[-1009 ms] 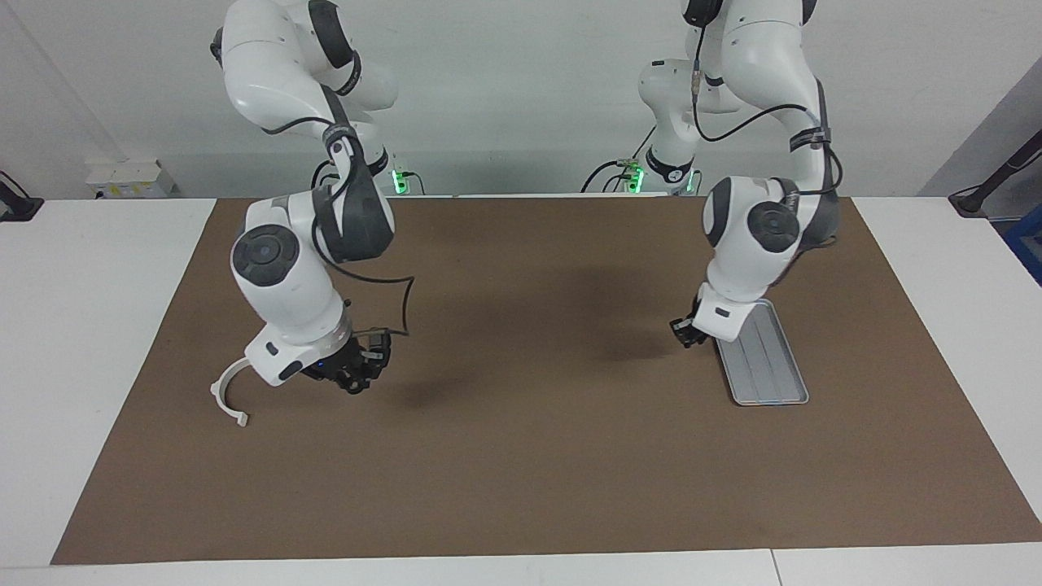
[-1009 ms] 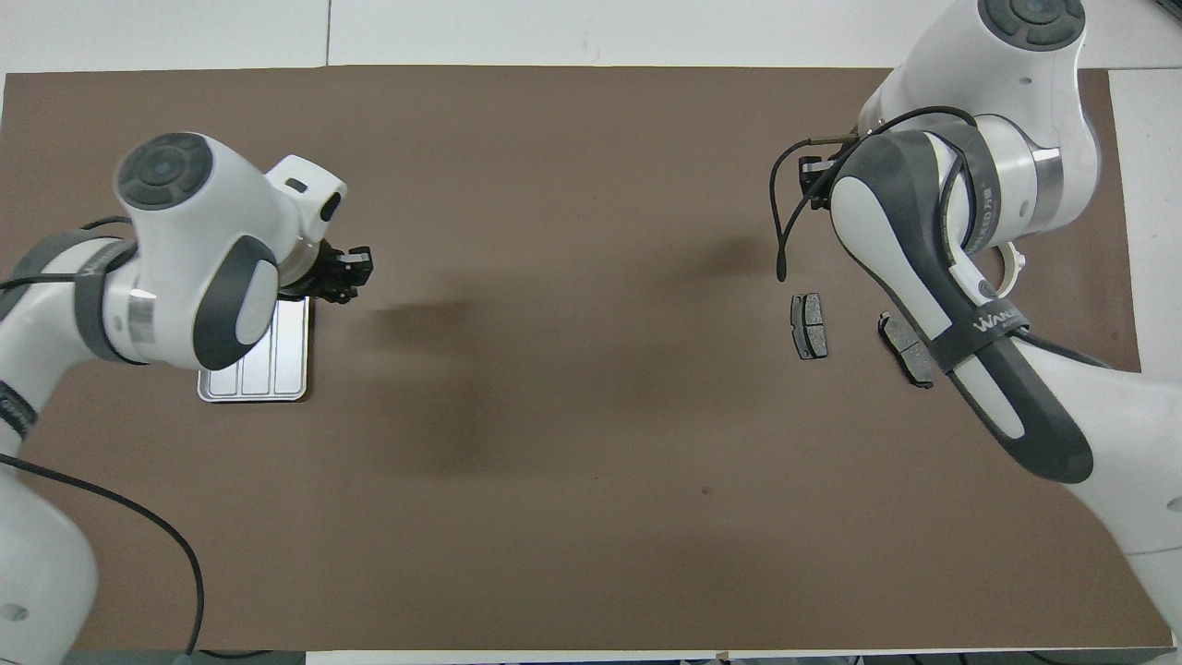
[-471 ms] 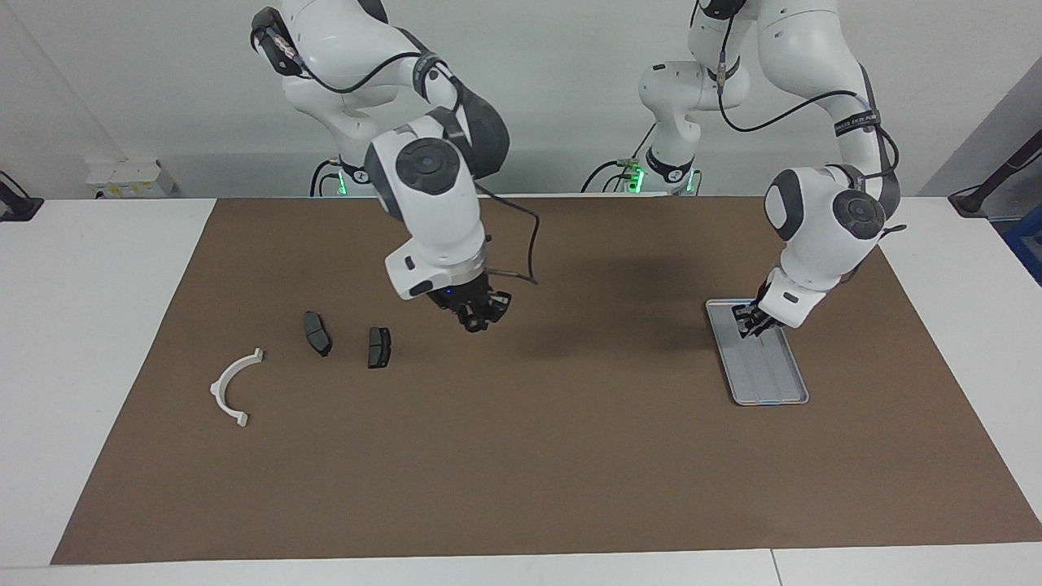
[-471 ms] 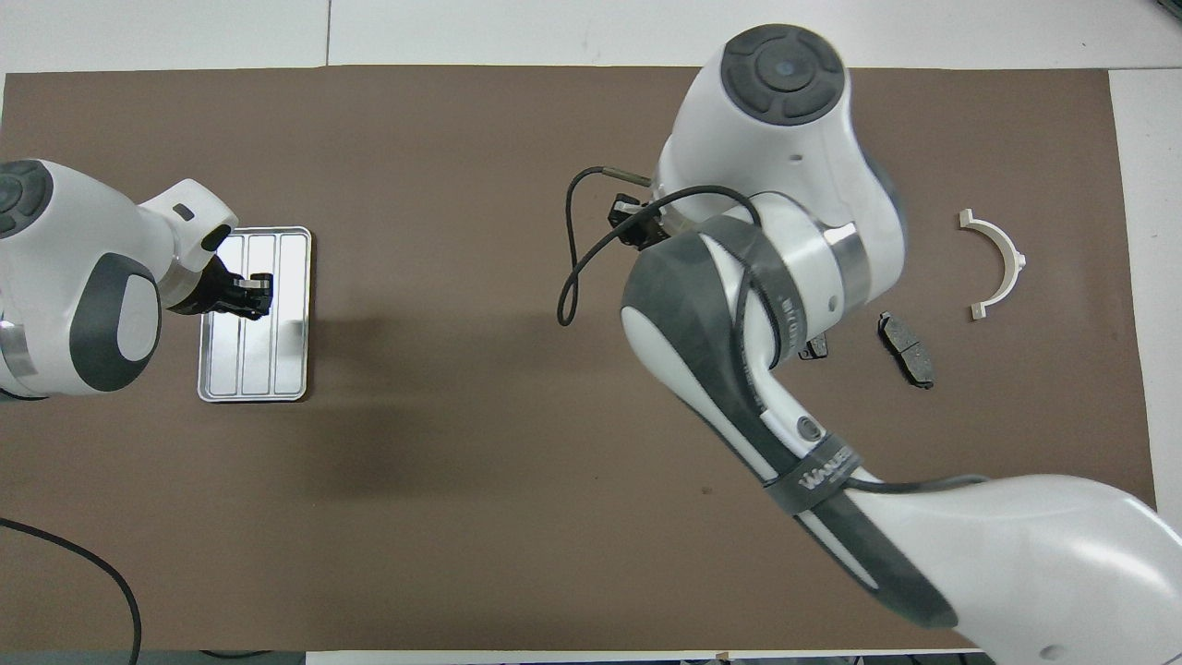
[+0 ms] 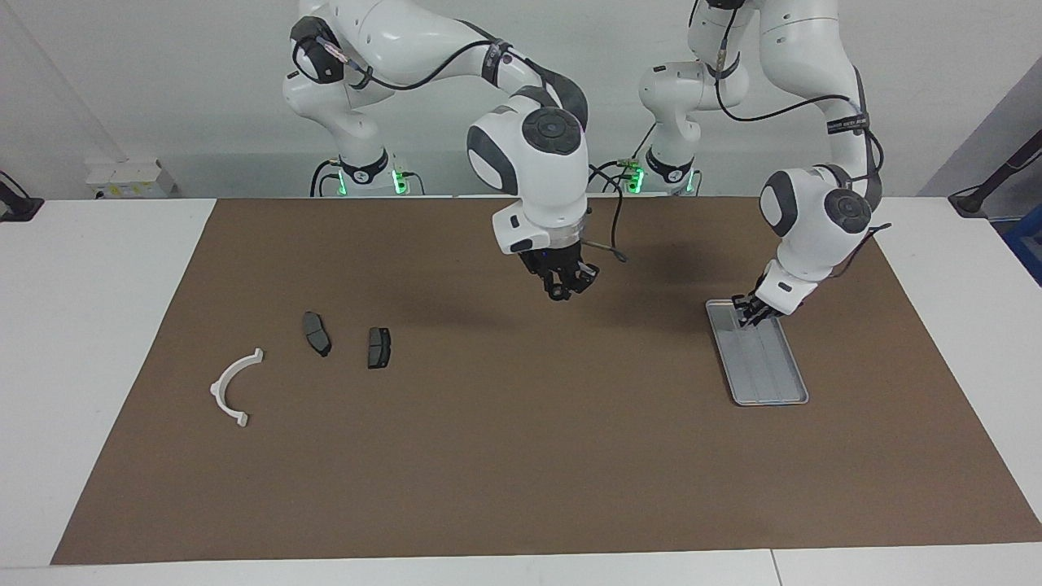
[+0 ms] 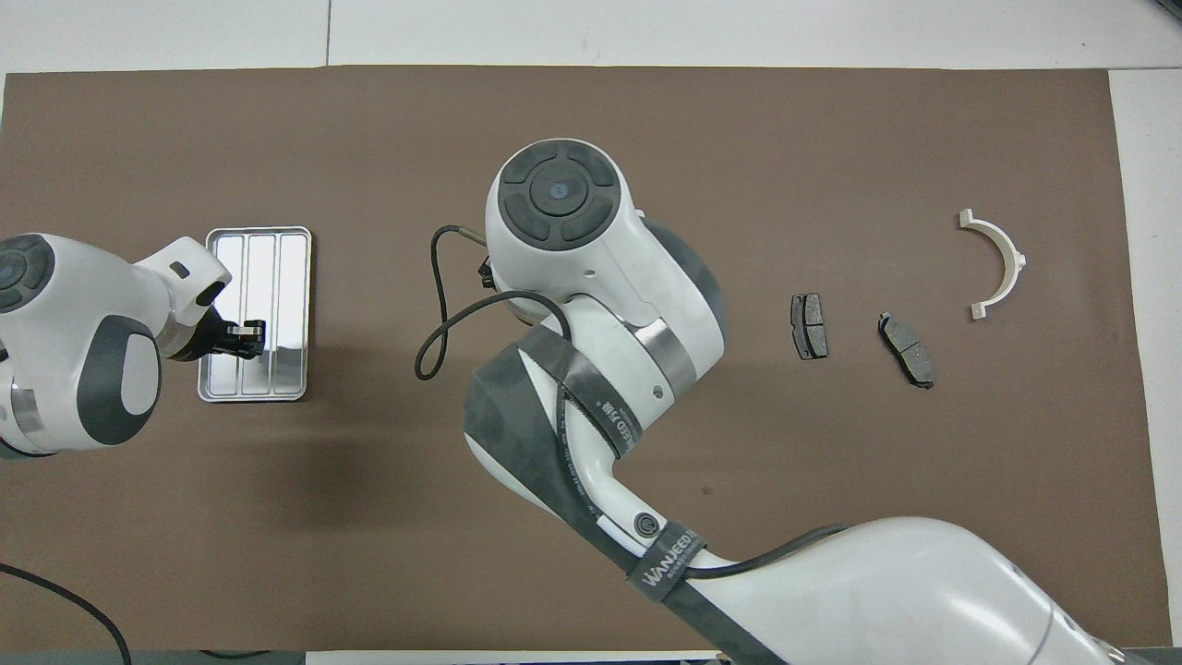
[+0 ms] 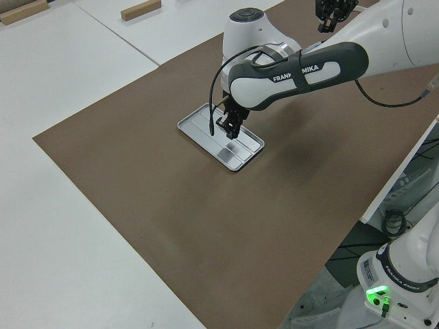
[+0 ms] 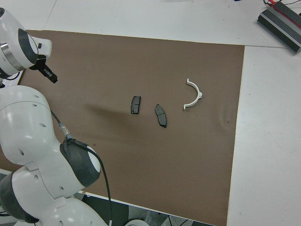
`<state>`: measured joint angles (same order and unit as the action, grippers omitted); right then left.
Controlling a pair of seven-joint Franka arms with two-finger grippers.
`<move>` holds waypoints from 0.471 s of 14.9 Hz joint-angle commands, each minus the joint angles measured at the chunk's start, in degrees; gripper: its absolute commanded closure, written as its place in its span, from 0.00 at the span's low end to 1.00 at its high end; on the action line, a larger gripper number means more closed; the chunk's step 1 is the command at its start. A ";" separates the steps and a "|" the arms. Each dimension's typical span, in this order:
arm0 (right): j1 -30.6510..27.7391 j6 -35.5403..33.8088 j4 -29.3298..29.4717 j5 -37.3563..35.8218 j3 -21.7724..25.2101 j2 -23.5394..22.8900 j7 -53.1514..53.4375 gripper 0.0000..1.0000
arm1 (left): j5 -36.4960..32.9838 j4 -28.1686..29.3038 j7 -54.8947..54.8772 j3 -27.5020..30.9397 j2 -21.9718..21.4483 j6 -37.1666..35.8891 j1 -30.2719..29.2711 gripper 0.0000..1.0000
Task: Pick bearing gear from pile to tray
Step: 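Grasp the second bearing with the right gripper and carry it centerward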
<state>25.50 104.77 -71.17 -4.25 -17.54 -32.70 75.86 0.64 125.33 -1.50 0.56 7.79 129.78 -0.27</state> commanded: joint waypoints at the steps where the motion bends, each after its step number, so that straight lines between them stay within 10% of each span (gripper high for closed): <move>1: 4.55 2.87 6.91 -4.79 0.49 -8.15 7.17 1.00 | -0.38 2.99 -1.22 -0.47 -2.43 1.70 -1.66 0.83; 7: 6.23 10.10 6.57 -6.12 0.49 -13.53 9.48 1.00 | -0.20 5.80 -0.17 -0.64 -2.08 6.70 -1.84 0.82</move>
<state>31.57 114.66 -66.94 -9.48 -17.20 -44.79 84.32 0.64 127.85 -2.06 0.40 7.40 133.30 -1.62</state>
